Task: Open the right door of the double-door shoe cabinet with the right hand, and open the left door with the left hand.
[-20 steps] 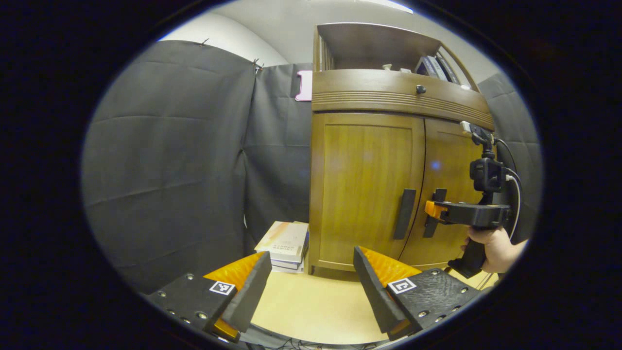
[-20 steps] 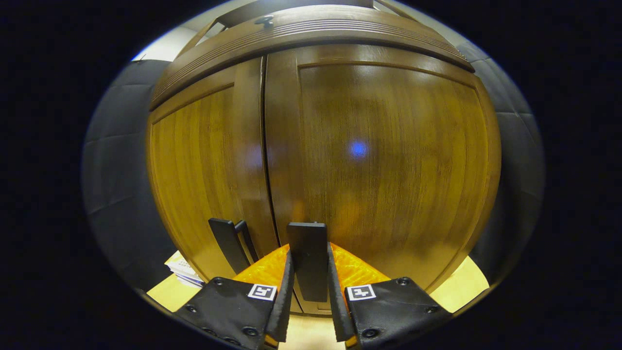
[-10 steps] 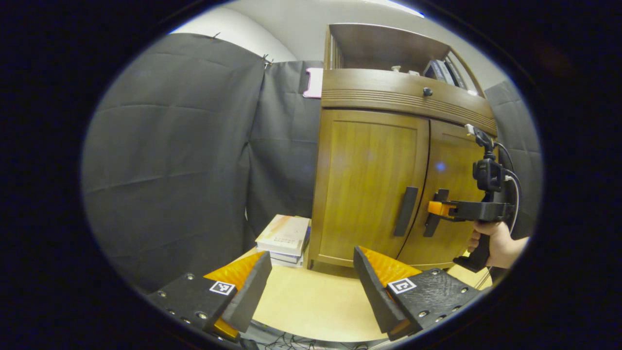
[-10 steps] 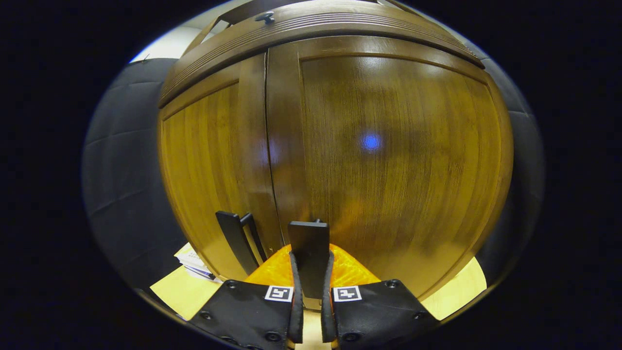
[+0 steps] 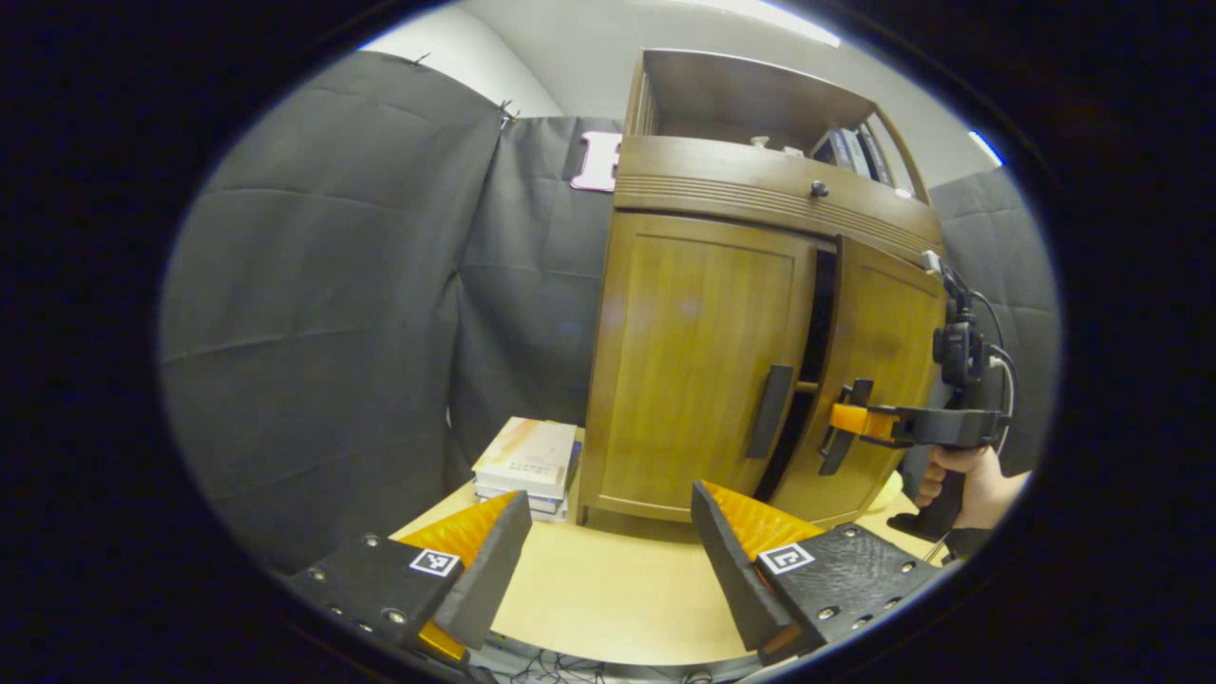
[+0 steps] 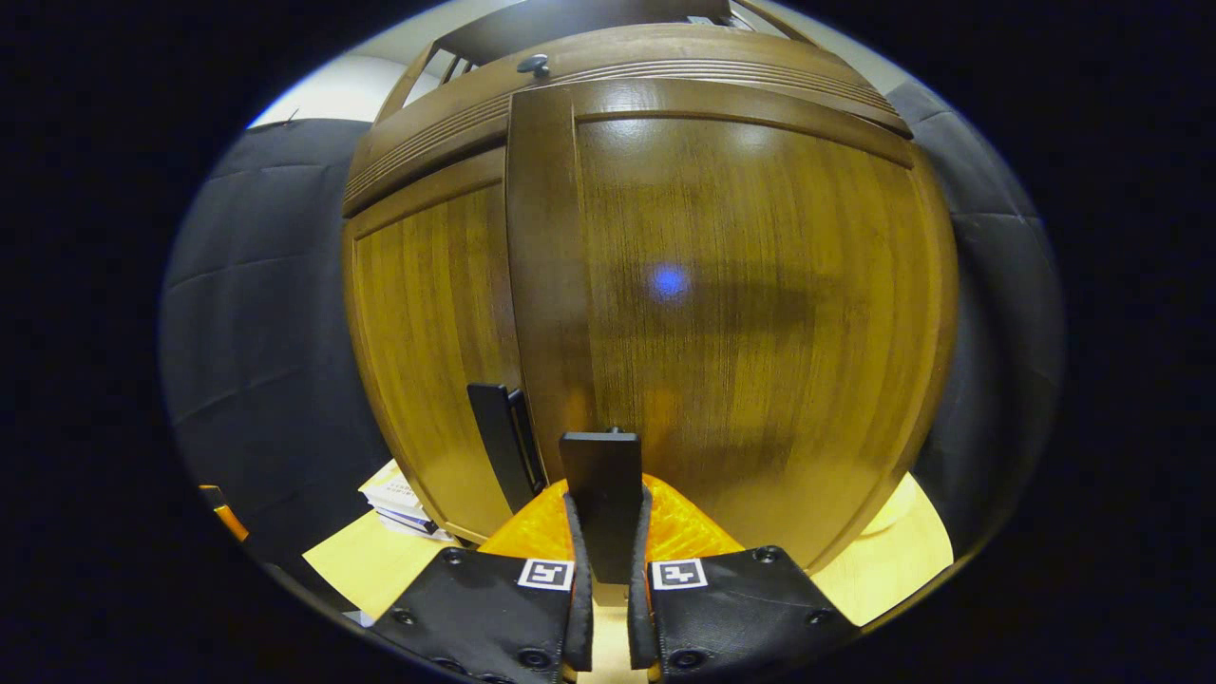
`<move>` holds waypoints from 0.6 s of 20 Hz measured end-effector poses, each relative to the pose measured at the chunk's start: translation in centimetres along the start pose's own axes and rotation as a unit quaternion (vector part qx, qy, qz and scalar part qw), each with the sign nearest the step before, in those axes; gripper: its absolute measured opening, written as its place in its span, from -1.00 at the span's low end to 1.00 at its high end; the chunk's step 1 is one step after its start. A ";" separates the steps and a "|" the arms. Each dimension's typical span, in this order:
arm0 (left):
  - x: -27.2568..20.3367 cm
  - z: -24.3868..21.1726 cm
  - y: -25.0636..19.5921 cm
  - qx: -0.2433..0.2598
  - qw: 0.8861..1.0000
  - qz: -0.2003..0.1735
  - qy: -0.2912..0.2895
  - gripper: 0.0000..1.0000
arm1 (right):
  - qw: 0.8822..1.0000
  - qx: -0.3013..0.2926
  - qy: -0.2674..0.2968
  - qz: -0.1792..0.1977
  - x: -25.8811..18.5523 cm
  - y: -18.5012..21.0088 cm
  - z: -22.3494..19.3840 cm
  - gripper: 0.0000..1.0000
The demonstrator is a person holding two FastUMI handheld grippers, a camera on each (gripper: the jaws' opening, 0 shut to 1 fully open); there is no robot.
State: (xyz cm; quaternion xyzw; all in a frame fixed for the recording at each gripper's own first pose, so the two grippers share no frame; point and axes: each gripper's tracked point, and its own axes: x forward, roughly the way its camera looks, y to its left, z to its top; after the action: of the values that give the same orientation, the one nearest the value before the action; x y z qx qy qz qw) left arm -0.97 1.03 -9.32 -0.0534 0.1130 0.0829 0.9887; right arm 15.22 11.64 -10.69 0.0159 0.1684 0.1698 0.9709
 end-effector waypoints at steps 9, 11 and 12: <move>0.0 -2.6 1.8 0.006 0.998 -0.058 0.026 0.97 | 1.000 0.014 0.001 -0.021 -5.9 -1.4 -1.7 -0.74; -0.1 -3.1 2.3 0.013 0.998 -0.058 0.032 0.97 | 1.000 0.014 -0.002 -0.024 -7.4 -2.0 -2.0 -0.74; 0.2 -3.2 2.2 0.018 0.998 -0.058 0.034 0.96 | 1.000 0.016 -0.002 -0.025 -8.0 -2.4 -2.1 -0.74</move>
State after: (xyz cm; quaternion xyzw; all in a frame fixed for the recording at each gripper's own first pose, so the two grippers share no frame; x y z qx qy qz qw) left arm -1.89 2.87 -12.62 -0.0450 0.1444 0.0217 0.9882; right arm 8.22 6.68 -10.34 0.0279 0.1696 0.1431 0.9747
